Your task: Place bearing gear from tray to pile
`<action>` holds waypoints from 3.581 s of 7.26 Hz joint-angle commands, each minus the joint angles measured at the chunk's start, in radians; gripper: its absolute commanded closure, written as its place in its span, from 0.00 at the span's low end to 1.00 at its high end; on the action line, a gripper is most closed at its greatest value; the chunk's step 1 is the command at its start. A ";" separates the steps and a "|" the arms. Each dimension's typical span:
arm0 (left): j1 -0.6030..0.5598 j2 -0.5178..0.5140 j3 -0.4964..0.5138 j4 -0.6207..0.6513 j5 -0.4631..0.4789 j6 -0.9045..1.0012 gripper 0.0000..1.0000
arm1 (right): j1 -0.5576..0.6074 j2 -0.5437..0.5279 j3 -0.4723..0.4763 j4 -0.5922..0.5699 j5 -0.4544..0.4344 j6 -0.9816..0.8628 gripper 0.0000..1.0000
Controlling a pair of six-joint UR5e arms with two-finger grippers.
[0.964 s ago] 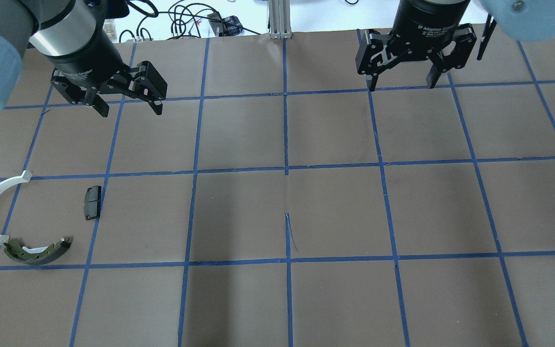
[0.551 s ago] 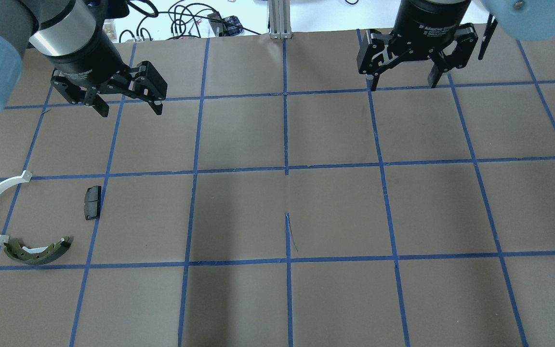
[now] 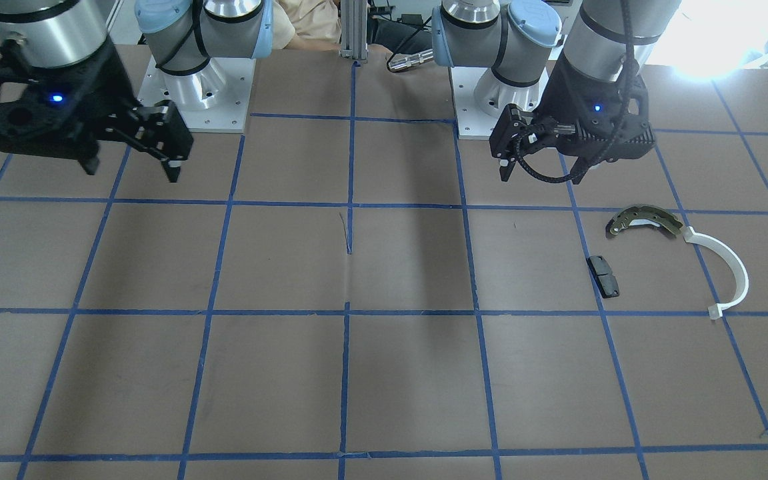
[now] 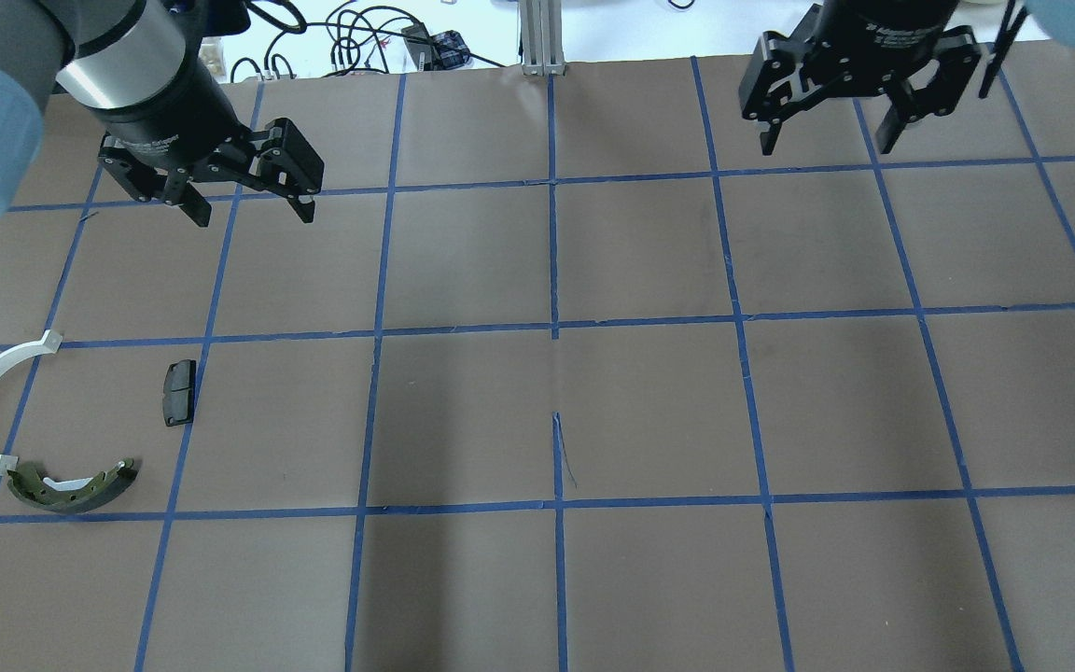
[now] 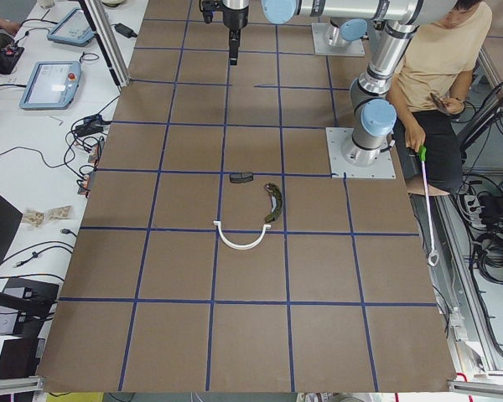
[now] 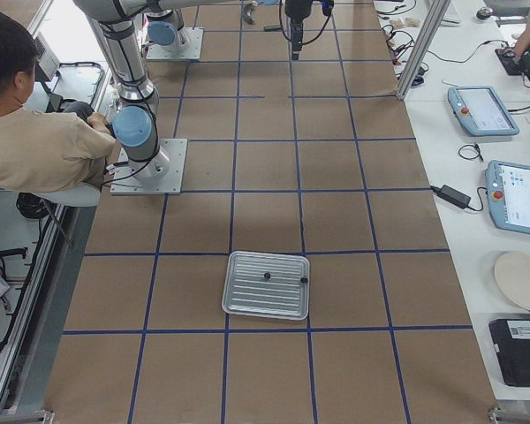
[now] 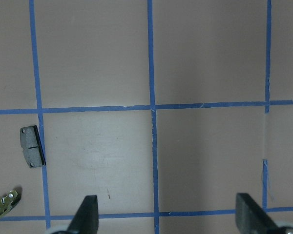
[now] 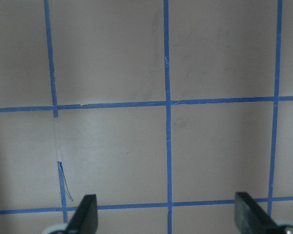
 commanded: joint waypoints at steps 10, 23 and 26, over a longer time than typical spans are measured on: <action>0.000 0.000 0.000 0.000 0.000 -0.008 0.00 | -0.863 0.440 0.000 -0.415 0.021 -1.073 0.00; -0.002 0.000 0.000 0.000 -0.002 -0.011 0.00 | -0.866 0.616 0.032 -0.583 0.021 -1.000 0.70; -0.002 0.000 -0.002 -0.002 -0.002 -0.006 0.00 | -0.852 0.611 0.027 -0.581 0.007 -0.997 1.00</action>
